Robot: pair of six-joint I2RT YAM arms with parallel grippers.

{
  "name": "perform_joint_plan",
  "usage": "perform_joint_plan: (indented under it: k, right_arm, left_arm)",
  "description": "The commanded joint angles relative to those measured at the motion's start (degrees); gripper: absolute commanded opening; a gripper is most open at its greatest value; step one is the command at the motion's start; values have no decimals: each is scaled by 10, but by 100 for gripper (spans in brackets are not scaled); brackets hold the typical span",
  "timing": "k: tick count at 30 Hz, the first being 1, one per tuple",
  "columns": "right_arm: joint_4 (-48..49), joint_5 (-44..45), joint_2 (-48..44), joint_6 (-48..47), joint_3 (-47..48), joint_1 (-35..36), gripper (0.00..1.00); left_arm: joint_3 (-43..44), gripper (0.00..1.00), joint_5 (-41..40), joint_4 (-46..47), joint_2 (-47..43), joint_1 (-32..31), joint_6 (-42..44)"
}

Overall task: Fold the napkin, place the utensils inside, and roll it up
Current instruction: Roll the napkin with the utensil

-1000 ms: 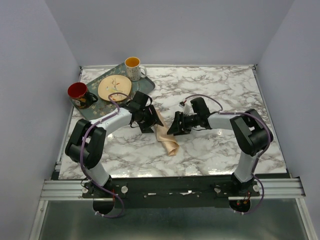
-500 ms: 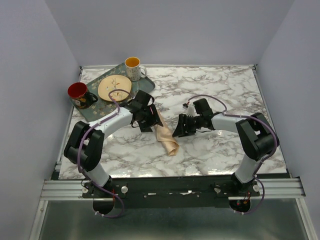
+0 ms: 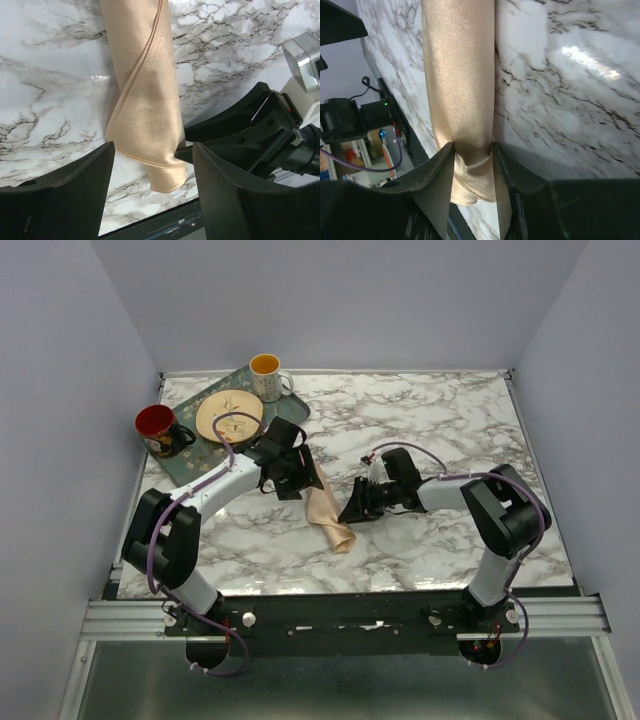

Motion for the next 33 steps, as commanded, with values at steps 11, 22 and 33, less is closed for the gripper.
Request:
perform_joint_plan:
  k: [11,22,33]
  right_arm:
    - [210,-17,82,208,4,46,42]
    - [237,17,102,251,29,66,59]
    - [160,24,37,151,-20,50,64]
  left_arm:
    - [-11,73,-5,-13,-45,33,25]
    - [-16,72,19,-18,-26,54,50]
    - [-37,69,-5,6,12,34,51]
